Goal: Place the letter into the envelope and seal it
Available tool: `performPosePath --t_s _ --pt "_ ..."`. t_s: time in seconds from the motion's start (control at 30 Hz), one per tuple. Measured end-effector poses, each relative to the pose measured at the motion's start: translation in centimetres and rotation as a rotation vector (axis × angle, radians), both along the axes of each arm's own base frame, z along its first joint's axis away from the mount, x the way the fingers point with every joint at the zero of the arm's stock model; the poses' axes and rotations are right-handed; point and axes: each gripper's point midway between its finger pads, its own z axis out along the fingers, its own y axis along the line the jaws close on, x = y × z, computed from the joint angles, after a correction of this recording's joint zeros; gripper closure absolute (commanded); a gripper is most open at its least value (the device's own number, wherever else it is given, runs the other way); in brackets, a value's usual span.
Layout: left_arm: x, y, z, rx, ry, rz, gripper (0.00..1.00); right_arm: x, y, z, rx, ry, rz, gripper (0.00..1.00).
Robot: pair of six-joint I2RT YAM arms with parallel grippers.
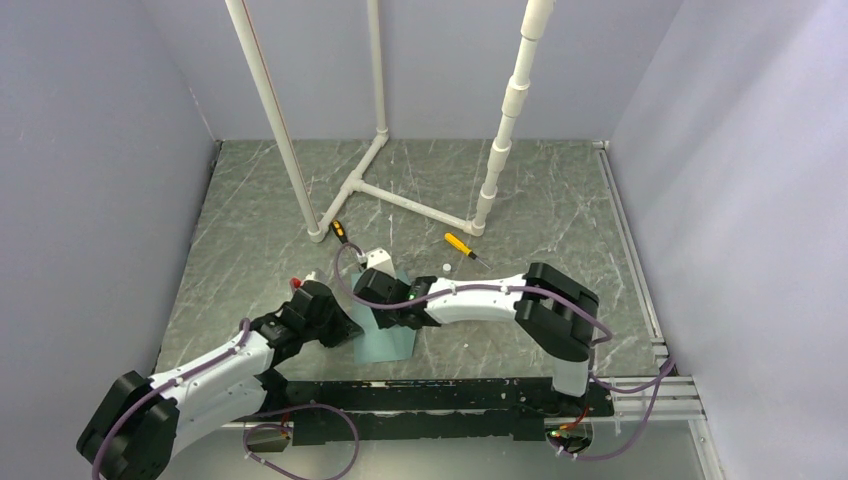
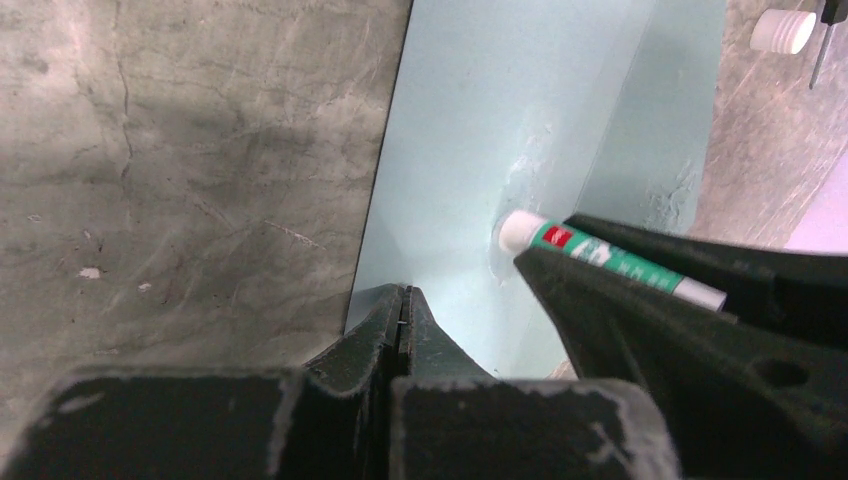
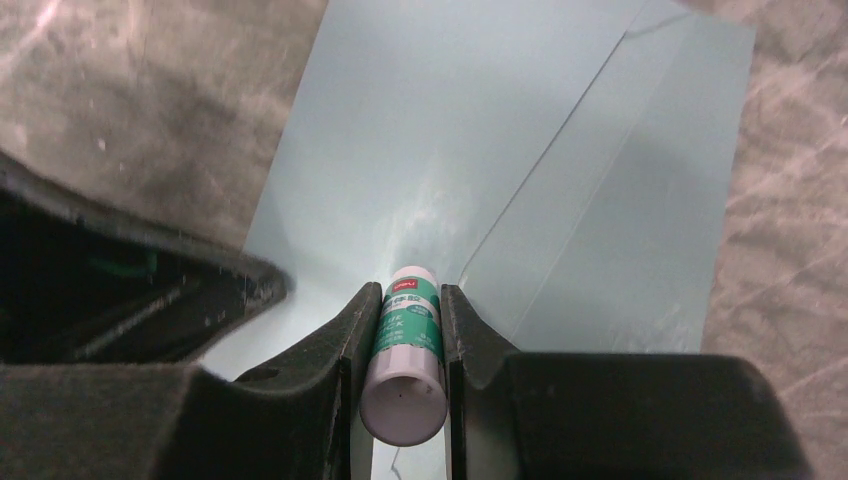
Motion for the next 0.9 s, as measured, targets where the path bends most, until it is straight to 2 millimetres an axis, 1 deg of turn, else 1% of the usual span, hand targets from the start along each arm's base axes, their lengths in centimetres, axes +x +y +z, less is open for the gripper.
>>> performPosePath --t_s 0.1,0.17,0.3,0.43,0.53,0.73,0.9 --pt "0.0 0.0 0.0 0.0 0.0 0.0 0.98 1.5 0.4 0.1 0.005 -0.01 -0.016 1.0" --pt "0.0 0.0 0.0 0.0 0.0 0.0 0.98 2.1 0.5 0.1 0.004 -0.015 -0.021 1.0" --pt "0.0 0.0 0.0 0.0 0.001 0.0 0.97 2.3 0.5 0.1 0.003 -0.017 -0.024 1.0" --pt "0.0 0.0 -0.1 0.001 0.002 -0.001 0.98 1.5 0.1 0.1 0.0 -0.015 -0.011 1.0" --pt "0.0 0.0 -0.2 0.004 0.006 -0.002 0.98 0.3 -0.5 0.1 -0.014 -0.008 0.013 1.0" --pt "-0.1 0.0 -0.2 0.004 0.01 -0.003 0.98 -1.7 -1.0 0.1 -0.016 0.026 0.067 1.0" --pt "-0.1 0.0 -0.3 0.004 0.012 -0.004 0.97 -1.6 -1.0 0.1 -0.03 0.024 0.091 1.0"
